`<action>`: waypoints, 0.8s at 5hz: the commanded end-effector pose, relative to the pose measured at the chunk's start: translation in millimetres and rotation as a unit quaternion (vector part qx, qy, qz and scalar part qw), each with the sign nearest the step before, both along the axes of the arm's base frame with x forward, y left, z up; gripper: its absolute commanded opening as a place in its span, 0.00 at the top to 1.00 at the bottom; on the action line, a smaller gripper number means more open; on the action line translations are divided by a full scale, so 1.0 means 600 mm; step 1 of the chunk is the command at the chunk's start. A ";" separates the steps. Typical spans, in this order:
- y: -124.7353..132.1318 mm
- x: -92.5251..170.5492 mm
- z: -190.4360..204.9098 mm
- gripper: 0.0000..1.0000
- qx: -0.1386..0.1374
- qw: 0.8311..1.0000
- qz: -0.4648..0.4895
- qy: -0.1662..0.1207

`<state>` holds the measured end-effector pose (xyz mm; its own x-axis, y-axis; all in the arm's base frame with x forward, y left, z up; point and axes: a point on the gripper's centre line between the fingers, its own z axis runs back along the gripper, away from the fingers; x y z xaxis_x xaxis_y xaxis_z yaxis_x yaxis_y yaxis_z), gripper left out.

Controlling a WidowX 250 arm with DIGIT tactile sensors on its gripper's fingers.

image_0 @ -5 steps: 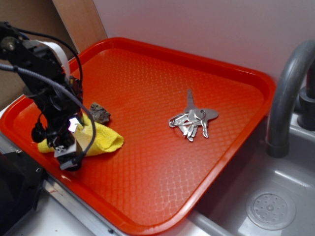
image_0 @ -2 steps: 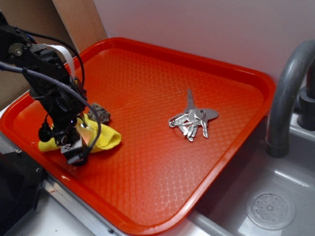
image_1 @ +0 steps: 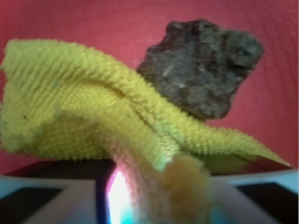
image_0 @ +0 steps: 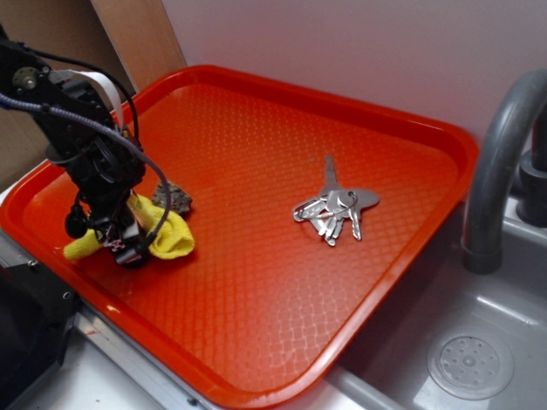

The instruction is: Grab the yellow cloth.

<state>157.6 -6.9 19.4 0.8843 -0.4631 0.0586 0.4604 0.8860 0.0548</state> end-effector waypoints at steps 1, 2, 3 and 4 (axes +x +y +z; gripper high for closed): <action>0.018 0.000 0.004 1.00 0.005 1.000 0.012 0.002; 0.030 0.008 0.087 1.00 0.009 0.997 0.073 0.001; 0.055 0.022 0.171 1.00 0.012 0.978 0.197 -0.061; 0.040 0.046 0.257 1.00 0.058 0.946 0.315 -0.060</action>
<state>187.6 19.4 161.0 0.9833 0.1483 0.1054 -0.1660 0.9684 0.1861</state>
